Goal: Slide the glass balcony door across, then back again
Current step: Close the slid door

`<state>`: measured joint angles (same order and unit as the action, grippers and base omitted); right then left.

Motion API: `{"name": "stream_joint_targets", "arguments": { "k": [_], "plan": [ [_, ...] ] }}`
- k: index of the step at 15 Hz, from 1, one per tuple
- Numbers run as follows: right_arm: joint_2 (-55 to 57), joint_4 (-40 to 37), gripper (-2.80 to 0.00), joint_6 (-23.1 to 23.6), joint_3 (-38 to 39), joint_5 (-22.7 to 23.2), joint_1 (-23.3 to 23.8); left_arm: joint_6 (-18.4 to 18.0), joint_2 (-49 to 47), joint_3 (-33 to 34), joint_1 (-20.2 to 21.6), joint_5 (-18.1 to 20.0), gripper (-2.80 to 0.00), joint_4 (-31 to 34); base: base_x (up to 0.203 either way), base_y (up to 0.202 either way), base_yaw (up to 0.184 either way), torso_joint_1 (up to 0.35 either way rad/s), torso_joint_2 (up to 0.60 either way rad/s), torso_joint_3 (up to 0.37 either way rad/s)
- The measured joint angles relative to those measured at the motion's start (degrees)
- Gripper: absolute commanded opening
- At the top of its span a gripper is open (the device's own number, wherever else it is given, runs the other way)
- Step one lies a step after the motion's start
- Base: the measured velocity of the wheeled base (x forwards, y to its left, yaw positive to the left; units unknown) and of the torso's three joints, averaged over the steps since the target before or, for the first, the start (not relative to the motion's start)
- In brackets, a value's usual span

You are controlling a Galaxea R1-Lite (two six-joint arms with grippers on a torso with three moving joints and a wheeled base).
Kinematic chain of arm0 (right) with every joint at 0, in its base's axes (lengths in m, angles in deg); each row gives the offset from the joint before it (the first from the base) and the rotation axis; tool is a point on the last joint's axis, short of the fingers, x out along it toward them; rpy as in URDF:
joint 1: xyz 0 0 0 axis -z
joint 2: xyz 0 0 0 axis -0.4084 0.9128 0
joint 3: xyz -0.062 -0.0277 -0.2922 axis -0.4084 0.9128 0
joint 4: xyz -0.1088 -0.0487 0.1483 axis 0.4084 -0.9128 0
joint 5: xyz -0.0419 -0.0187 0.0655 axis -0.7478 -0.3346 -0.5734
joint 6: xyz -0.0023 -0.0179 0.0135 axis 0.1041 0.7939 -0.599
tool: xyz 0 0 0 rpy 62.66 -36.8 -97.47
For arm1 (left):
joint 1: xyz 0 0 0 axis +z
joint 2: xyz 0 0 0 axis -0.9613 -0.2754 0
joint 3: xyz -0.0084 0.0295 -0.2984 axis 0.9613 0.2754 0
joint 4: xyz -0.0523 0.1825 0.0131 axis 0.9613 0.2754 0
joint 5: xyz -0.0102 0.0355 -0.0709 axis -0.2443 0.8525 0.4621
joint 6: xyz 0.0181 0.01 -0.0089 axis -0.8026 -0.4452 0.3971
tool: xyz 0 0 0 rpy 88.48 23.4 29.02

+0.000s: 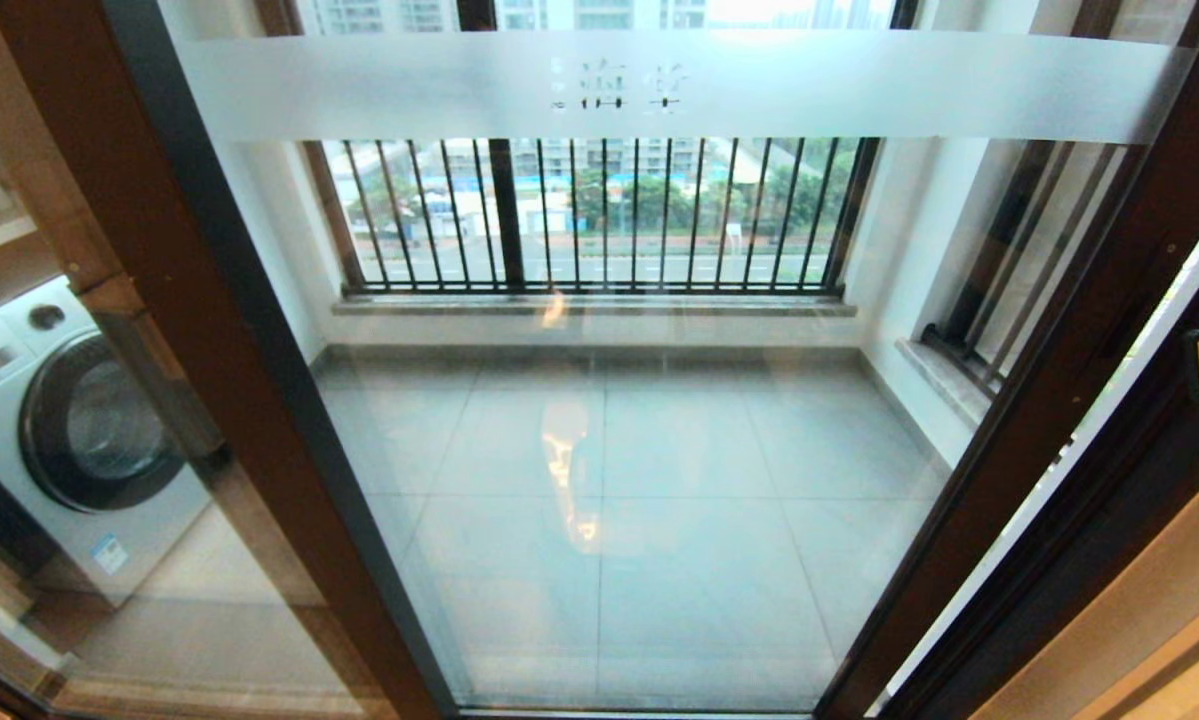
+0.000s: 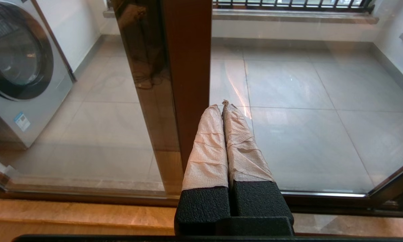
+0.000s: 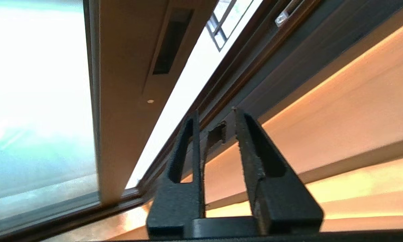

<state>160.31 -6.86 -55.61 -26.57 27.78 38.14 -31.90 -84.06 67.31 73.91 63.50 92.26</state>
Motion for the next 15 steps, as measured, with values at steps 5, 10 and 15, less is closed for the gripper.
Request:
{"name": "stream_joint_targets", "arguments": {
  "k": [5,10,15],
  "plan": [
    [7.3,-0.1,-2.8,-7.8,-5.6,0.0,-0.3,0.0,0.0,0.0,0.0,0.0,-2.8,0.0,0.0,0.0,0.0,0.0,0.0,0.0],
    [12.0,0.1,-2.8,-12.2,-9.6,0.1,-0.5,0.0,0.0,0.0,0.0,0.0,-2.8,0.0,0.0,0.0,0.0,0.0,0.0,0.0],
    [14.1,0.4,-2.8,-14.9,-10.9,2.0,-1.0,0.0,0.0,0.0,0.0,0.0,-2.8,0.0,0.0,0.0,0.0,0.0,0.0,0.0]
  ]
}}
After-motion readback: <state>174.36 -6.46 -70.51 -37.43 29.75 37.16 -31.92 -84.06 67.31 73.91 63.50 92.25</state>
